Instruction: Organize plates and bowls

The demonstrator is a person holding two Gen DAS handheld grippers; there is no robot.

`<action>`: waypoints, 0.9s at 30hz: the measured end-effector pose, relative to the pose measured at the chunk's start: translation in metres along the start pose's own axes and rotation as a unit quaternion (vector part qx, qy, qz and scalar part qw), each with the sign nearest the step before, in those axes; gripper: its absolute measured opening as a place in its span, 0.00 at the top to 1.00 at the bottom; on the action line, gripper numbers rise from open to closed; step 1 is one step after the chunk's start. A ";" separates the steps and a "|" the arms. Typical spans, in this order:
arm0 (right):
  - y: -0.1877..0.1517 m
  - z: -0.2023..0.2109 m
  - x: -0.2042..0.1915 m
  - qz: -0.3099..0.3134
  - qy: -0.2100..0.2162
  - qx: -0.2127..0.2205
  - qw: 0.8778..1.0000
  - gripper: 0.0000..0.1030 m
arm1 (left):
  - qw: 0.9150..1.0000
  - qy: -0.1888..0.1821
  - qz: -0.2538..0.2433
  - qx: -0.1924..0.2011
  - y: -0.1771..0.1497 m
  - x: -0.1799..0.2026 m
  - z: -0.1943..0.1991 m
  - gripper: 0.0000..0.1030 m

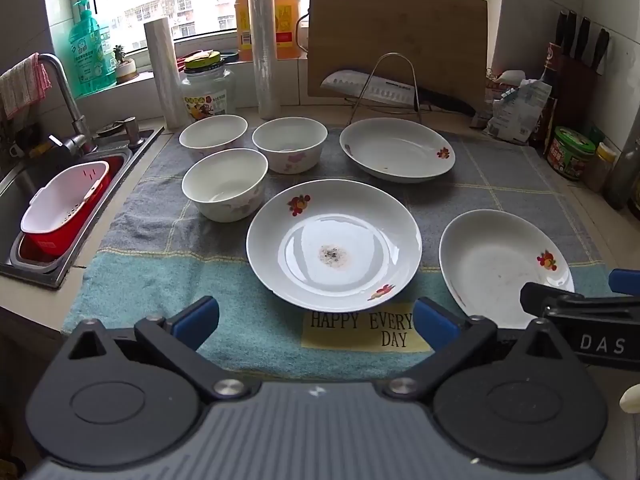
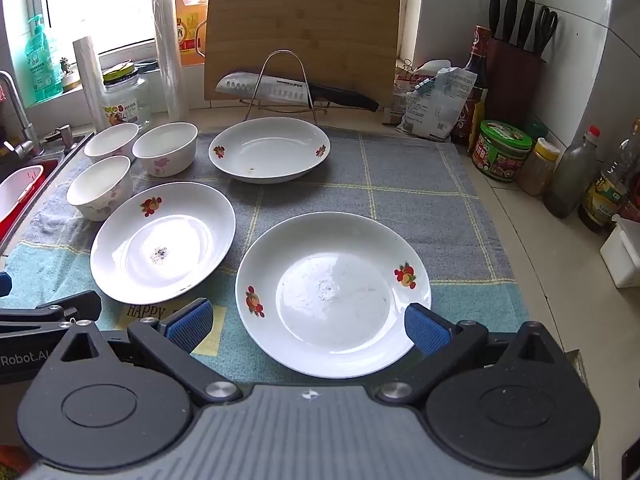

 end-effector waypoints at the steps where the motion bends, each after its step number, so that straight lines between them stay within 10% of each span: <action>1: 0.000 0.000 -0.001 -0.001 -0.001 0.001 1.000 0.00 | 1.000 -0.001 0.001 0.000 0.001 0.000 0.000 0.01; 27: -0.001 0.007 -0.002 0.003 -0.001 0.009 1.000 0.00 | 1.000 0.004 0.004 0.004 0.003 0.000 0.008 0.01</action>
Point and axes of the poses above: each gripper's, at about its wrist camera, not at the fingertips, and z roughly against the way its jaws point, x to its right, y to its top, the point moved 6 cm from there along -z, roughly the way its jaws point, and after that the axes turned 11 degrees about -z, right-handed, at the moved point
